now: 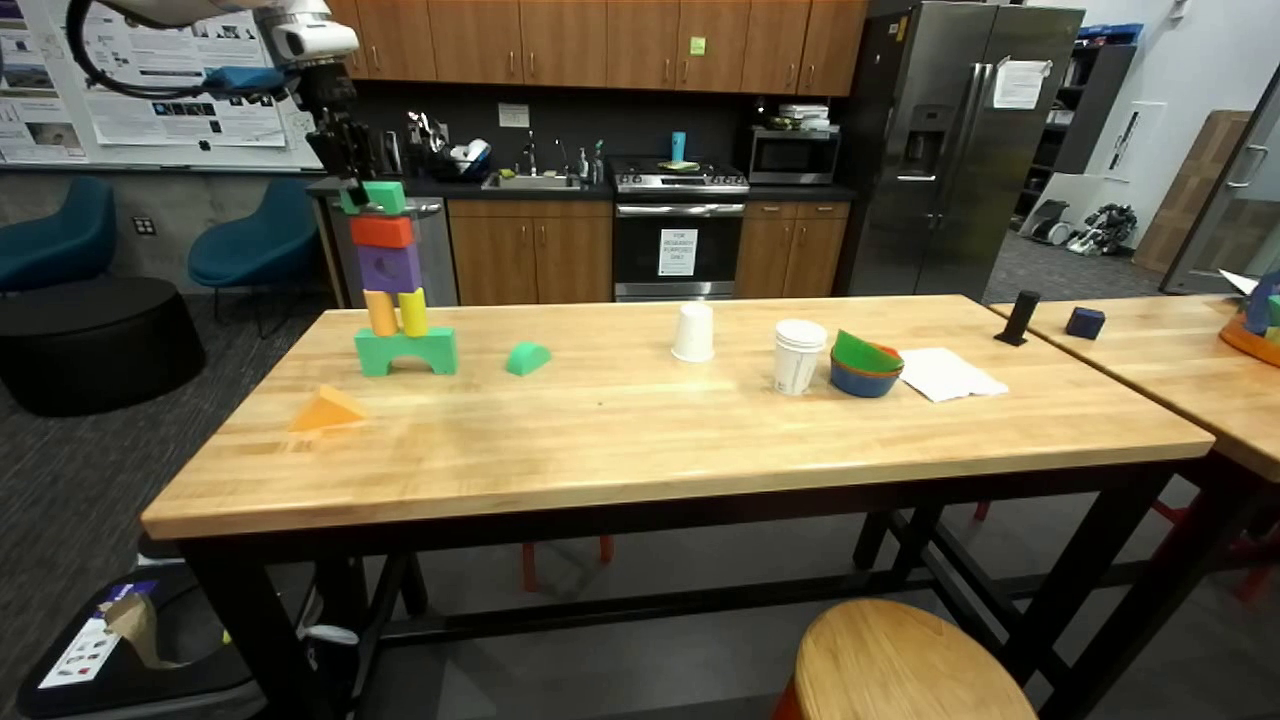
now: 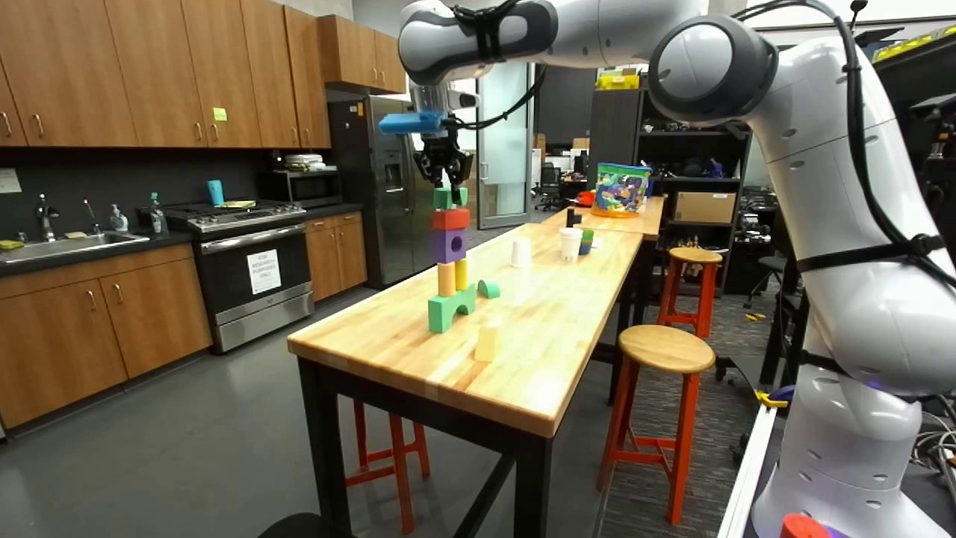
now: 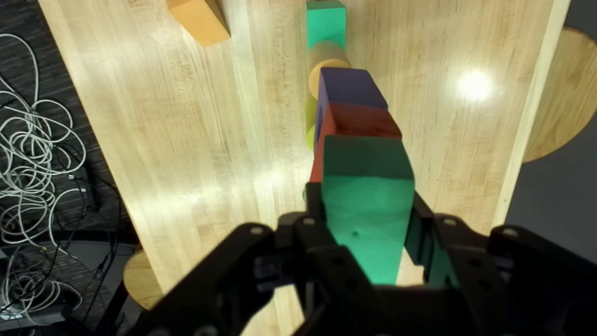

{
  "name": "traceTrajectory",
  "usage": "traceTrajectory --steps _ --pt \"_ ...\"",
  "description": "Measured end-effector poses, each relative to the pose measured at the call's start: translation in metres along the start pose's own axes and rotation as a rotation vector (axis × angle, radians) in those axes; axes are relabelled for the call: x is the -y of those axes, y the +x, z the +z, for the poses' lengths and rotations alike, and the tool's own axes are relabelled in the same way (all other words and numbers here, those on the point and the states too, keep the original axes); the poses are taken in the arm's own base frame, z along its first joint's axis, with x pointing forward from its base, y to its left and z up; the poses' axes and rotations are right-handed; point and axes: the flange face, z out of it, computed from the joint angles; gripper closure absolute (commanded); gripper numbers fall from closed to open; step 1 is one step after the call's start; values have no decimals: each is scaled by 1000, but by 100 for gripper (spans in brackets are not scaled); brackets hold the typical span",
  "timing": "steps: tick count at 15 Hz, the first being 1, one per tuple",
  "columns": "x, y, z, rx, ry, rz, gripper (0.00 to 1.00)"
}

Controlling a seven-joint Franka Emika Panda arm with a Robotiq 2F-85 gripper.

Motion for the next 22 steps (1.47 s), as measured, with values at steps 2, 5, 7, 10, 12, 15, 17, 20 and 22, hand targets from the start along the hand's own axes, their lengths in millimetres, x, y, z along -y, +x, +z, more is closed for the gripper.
traceTrajectory --steps 2,5,7,10,12,15,17,20,22 --pt "0 0 0 4 0 1 84" --pt "0 0 1 6 0 3 84" --pt "0 0 1 6 -1 3 84" --pt "0 0 2 7 -3 3 84" --pt "0 1 3 7 -8 5 84" --pt "-1 6 4 7 -12 12 84" --pt "-2 10 5 7 -17 20 84" --pt "-5 16 4 4 -29 28 84" --pt "-7 16 2 1 -41 28 84"
